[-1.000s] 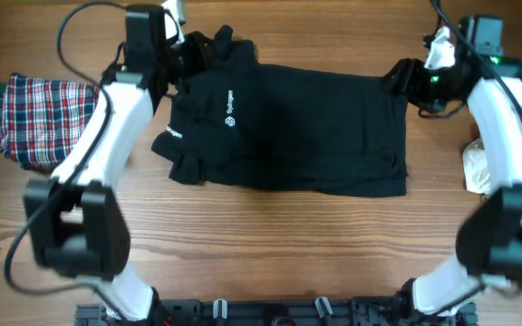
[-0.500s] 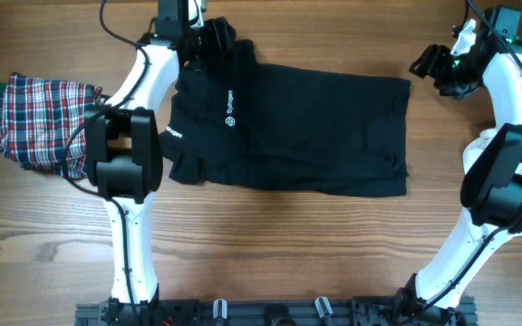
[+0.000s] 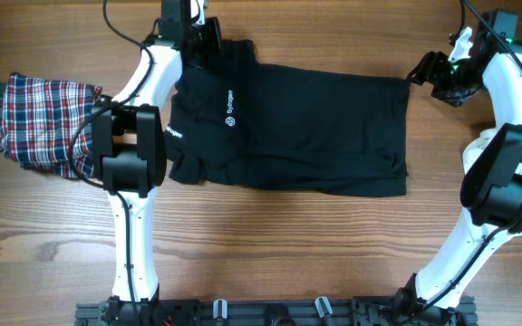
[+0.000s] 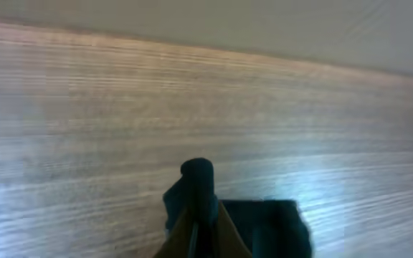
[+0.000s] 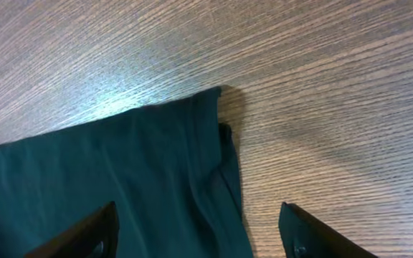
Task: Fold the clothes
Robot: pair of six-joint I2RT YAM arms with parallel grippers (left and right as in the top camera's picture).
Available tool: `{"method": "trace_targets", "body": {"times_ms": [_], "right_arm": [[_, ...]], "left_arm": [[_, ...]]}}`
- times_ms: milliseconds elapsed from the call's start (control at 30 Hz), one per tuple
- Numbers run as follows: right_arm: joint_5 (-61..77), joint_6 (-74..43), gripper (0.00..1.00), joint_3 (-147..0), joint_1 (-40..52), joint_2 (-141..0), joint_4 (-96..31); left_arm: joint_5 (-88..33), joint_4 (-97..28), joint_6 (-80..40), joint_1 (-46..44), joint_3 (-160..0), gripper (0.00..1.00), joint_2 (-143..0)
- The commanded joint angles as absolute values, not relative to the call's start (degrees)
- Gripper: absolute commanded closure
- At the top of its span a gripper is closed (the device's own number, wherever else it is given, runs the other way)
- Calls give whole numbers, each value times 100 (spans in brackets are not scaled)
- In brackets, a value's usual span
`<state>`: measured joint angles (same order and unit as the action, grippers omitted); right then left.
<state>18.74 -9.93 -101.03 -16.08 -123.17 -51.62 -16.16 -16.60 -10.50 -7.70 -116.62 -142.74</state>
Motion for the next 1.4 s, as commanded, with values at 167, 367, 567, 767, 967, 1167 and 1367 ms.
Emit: {"method": "trace_targets", "body": {"times_ms": [167, 367, 567, 767, 967, 1167, 1367], "right_arm": [[1780, -895, 28, -10248, -1594, -12433, -5151], [1780, -880, 28, -10248, -1594, -12433, -5341], [1782, -744, 28, -10248, -1594, -12433, -5430], [1782, -742, 28, -10248, -1594, -12433, -5474], [1780, -703, 27, -10248, -1594, -12433, -5502], [1789, -602, 27, -10248, -1594, -12433, -5498], [1802, -613, 21, -10248, -1594, -12433, -5647]], "left_arm": [[-1682, -4652, -749, -790, -12615, 96, -13218], [-1472, -6563, -749, -864, -12613, 96, -12372], [-1181, -8530, -792, -1240, -12613, 96, -12333], [-585, -9507, -991, -1275, -12613, 96, -12333], [-523, -9653, -1035, -1275, -12613, 94, -12333], [-397, -9638, -1072, -1275, -12613, 60, -12333], [-506, -8009, -1090, -1160, -12272, 52, -12543]]}}
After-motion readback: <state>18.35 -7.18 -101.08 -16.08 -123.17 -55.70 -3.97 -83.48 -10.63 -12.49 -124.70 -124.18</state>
